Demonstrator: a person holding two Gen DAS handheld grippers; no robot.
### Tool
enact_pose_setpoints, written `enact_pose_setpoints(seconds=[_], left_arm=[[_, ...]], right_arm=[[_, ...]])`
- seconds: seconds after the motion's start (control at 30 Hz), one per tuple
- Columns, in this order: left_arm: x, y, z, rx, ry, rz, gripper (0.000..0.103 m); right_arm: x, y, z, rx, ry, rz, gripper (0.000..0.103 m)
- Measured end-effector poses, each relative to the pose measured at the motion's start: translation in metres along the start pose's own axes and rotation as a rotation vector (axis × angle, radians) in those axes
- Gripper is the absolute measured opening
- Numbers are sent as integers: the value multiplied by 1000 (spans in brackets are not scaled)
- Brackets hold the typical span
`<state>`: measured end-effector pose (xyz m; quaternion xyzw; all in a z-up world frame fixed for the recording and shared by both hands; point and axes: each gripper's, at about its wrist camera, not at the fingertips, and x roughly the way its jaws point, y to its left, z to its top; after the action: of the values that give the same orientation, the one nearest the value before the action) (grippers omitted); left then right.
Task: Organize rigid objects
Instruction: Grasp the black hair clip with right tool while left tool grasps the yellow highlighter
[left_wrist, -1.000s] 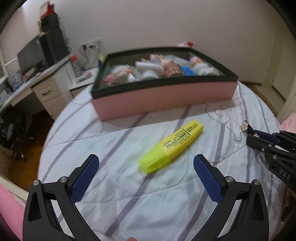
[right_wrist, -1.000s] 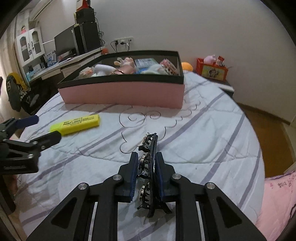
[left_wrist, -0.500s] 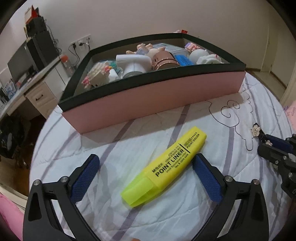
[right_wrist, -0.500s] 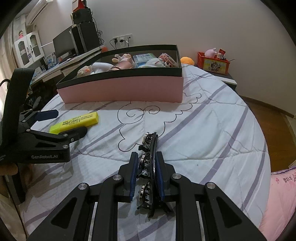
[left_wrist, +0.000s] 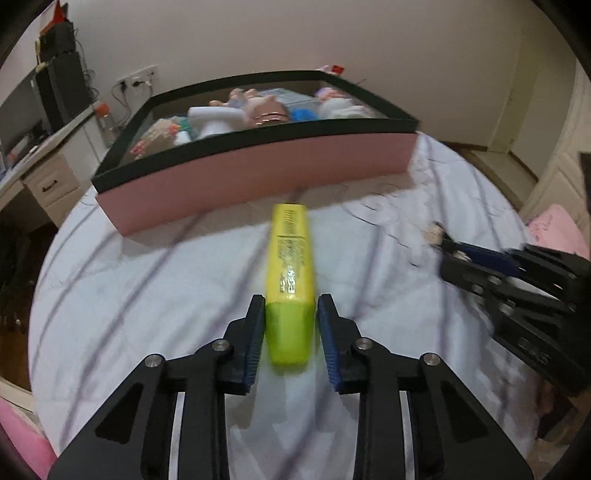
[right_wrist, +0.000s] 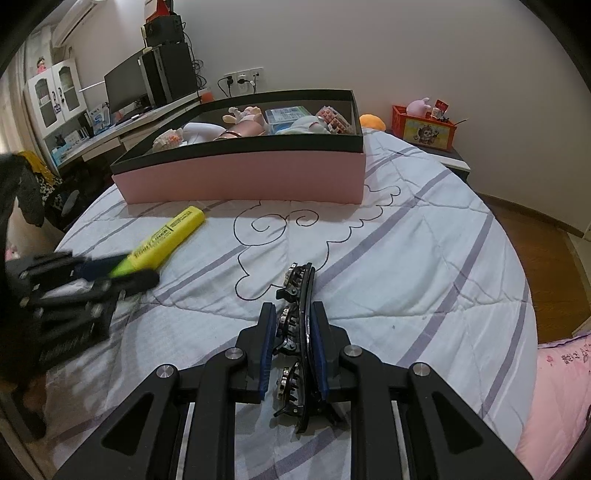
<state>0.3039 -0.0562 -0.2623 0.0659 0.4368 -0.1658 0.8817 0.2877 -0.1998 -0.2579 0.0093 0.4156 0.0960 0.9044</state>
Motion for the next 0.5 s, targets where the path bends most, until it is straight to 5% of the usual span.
enact_pose_setpoints(seconds=[0.3, 0.37, 0.5], left_arm=[[4, -1, -1, -61, -6, -16, 41], [9, -1, 4, -63, -6, -18, 48], [13, -6, 7, -36, -7, 11, 44]], right_arm=[[-9, 4, -9, 36, -21, -64, 21], [-10, 4, -11, 43, -21, -73, 25], [-10, 9, -12, 24, -19, -93, 36]])
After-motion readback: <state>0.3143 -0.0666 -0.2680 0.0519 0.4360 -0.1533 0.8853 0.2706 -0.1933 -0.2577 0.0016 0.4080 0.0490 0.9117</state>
